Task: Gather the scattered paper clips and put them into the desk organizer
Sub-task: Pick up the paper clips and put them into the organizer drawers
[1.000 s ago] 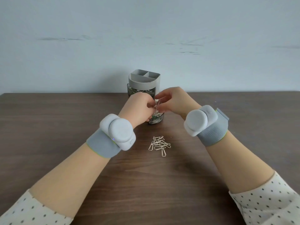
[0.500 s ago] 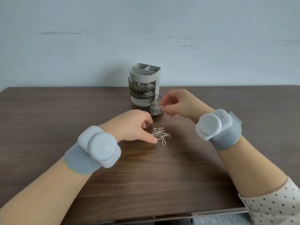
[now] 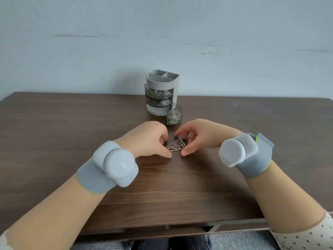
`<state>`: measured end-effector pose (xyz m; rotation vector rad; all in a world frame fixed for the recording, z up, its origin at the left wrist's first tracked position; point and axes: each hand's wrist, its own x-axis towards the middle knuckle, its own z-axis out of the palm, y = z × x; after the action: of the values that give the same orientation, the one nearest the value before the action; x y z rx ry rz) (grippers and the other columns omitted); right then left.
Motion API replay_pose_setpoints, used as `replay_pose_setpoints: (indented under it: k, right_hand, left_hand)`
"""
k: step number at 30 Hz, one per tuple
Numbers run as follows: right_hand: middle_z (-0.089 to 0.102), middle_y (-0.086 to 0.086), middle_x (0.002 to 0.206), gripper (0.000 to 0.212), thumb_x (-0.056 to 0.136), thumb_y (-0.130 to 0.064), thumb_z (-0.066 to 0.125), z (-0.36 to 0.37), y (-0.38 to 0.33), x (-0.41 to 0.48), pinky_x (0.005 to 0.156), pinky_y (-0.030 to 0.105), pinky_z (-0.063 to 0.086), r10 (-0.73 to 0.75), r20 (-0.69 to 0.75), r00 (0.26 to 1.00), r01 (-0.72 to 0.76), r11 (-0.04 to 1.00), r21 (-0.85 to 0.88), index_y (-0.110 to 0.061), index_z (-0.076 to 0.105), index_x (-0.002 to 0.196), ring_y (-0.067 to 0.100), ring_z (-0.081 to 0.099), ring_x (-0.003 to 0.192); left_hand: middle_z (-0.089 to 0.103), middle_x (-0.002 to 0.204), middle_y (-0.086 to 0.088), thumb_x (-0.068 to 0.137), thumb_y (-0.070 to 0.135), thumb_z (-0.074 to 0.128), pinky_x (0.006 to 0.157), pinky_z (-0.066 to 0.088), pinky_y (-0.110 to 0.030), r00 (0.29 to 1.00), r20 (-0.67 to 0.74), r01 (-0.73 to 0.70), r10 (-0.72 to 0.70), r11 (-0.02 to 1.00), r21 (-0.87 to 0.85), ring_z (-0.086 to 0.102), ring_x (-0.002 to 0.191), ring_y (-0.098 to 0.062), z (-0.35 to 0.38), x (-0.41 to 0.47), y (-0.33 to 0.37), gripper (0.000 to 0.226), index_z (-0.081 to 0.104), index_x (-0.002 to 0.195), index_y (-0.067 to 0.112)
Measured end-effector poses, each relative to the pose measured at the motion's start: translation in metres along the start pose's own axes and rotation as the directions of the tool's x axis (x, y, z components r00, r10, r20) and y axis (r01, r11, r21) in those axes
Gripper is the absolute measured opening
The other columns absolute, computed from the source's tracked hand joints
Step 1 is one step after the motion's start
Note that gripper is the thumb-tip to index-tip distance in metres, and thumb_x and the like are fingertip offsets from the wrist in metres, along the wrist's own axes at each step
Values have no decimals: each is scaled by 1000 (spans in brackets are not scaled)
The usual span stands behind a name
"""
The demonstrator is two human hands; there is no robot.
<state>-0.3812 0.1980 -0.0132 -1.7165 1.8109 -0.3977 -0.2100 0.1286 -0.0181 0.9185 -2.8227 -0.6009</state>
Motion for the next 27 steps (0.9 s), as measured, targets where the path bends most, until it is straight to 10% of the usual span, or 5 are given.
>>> replay_pose_setpoints:
  k: [27]
  right_hand:
    - [64, 3, 65, 25, 68, -12, 76, 6, -5, -2, 54, 6, 42, -93, -59, 994, 93, 996, 5, -12, 71, 93, 0, 55, 47]
  left_hand:
    - [62, 97, -9, 66, 36, 73, 79, 49, -40, 1000, -11, -4, 5, 993, 120, 59, 91, -25, 7, 0, 23, 42, 62, 91, 4]
